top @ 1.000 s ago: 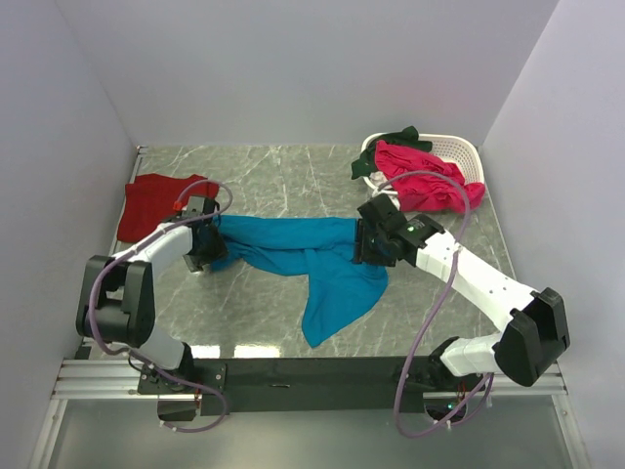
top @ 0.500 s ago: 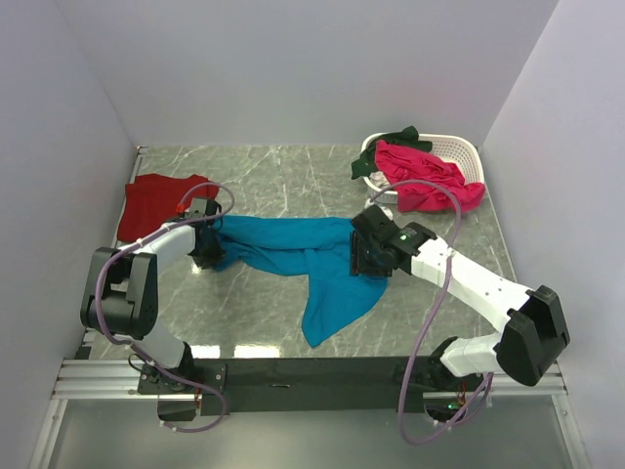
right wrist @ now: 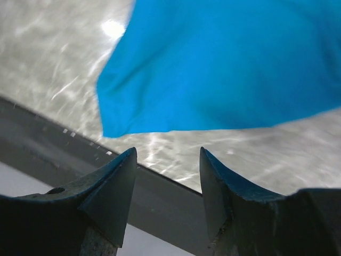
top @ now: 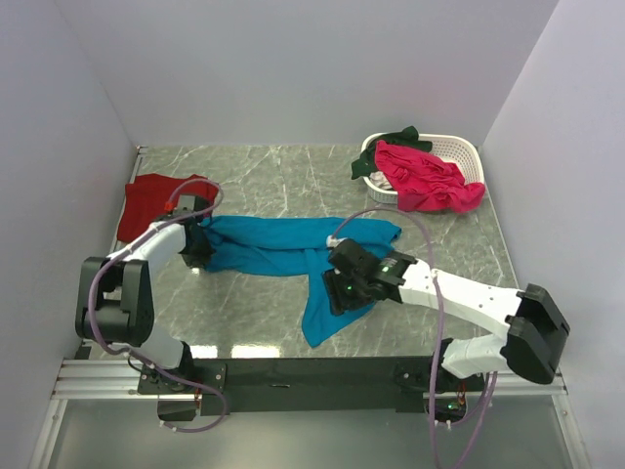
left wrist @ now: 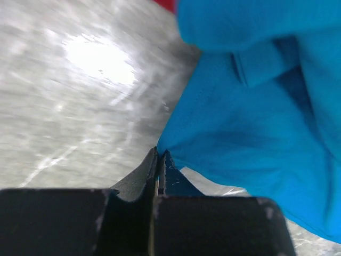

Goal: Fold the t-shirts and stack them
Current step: Flatten the tshirt out

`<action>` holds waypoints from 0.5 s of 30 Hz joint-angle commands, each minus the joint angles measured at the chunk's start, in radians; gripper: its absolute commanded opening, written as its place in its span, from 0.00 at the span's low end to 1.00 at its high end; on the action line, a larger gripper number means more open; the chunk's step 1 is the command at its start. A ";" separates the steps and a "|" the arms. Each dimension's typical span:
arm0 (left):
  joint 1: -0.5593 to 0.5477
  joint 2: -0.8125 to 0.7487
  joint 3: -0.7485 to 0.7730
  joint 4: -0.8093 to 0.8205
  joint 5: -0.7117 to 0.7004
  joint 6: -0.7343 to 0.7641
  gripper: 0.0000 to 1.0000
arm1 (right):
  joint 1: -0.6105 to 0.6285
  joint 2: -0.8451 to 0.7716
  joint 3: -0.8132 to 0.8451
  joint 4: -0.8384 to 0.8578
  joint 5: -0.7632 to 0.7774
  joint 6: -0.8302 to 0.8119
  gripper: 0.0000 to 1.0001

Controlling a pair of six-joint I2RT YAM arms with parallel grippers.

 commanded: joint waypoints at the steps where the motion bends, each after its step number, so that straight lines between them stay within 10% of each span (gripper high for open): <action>1: 0.054 -0.065 0.056 -0.048 -0.017 0.045 0.01 | 0.086 0.056 0.034 0.081 -0.048 -0.053 0.57; 15: 0.162 -0.119 0.068 -0.070 0.035 0.079 0.00 | 0.266 0.349 0.143 0.129 -0.040 -0.142 0.57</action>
